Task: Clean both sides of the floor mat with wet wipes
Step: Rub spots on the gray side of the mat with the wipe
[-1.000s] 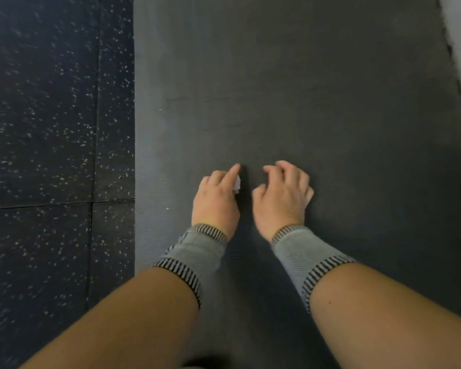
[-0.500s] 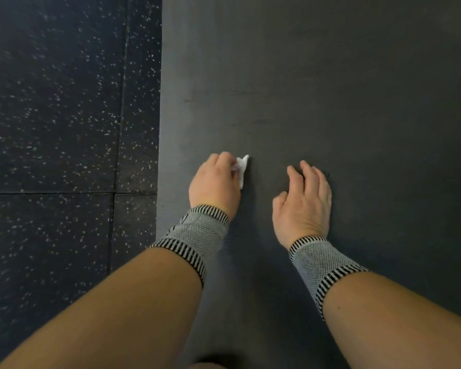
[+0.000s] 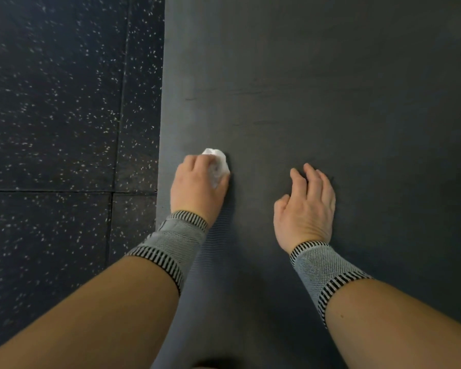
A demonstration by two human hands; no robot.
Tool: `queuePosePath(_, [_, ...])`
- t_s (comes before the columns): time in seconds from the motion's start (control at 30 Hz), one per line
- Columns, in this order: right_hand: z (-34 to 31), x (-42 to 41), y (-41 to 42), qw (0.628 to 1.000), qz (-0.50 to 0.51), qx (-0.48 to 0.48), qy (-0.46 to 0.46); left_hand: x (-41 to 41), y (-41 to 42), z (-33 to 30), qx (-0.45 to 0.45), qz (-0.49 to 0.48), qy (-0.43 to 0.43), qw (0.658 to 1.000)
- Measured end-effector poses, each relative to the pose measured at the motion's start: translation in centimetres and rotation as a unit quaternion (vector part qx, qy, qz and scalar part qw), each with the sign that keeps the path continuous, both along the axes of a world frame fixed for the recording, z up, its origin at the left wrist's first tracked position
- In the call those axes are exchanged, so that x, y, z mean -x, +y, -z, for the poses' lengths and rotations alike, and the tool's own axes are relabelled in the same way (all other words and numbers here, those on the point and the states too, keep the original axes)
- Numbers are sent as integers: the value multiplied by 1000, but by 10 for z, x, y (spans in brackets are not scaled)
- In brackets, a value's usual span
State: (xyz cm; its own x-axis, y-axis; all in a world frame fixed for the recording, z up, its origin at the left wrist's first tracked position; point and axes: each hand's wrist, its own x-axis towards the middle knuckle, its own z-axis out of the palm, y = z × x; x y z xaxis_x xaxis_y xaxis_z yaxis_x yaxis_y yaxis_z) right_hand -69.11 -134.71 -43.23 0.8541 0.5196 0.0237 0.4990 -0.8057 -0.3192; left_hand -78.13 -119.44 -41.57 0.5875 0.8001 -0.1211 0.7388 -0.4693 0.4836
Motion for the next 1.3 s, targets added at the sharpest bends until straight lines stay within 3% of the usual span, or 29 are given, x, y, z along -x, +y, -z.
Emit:
queuePosePath(0.1, [1,0,-1,1000,1,0,-4,-4,-1,0,-24,25,5,999])
queuePosePath(0.3, [1,0,1,1000,3,-1,-6,10,48,1,-34,-195,91,976])
queuePosePath(0.37, [0,1,1,1000,2,0,-3,-14,24,-3,-1,-118,72,990])
queuePosePath(0.43, [-1,1,0,1000,1,-2,-2,-36,-17,-4,22,32,33,999])
queuePosePath(0.5, [-2,1,-1,1000,-1,-8,-4,-40,-23,-5,9,87,22,996])
queuePosePath(0.6, [-2,1,0,1000,1,-8,-12,-22,39,2,-42,-54,98,993])
queuePosePath(0.7, [-1,1,1,1000,2,-3,-15,-9,81,0,-59,-222,125,965])
queuePosePath(0.77, [-2,1,1,1000,3,0,-11,-35,58,-2,-31,-187,109,976])
queuePosePath(0.83, [-3,1,0,1000,4,2,-8,-66,17,-3,23,-85,65,994])
queuePosePath(0.93, [-3,2,0,1000,-1,7,-13,-80,1,-6,19,11,33,999])
queuePosePath(1.0, [-3,1,0,1000,2,7,-18,-76,36,-3,-2,-29,64,997])
queuePosePath(1.1, [-1,1,2,1000,1,8,-15,-72,79,2,-23,-171,95,981])
queuePosePath(1.13, [-1,1,1,1000,0,8,-14,-80,70,0,-22,-165,95,981])
queuePosePath(1.27, [-1,0,-1,1000,-3,7,-10,-111,-16,-7,41,74,34,996])
queuePosePath(1.3, [-2,1,0,1000,-3,6,-12,-110,-17,-6,38,93,33,994])
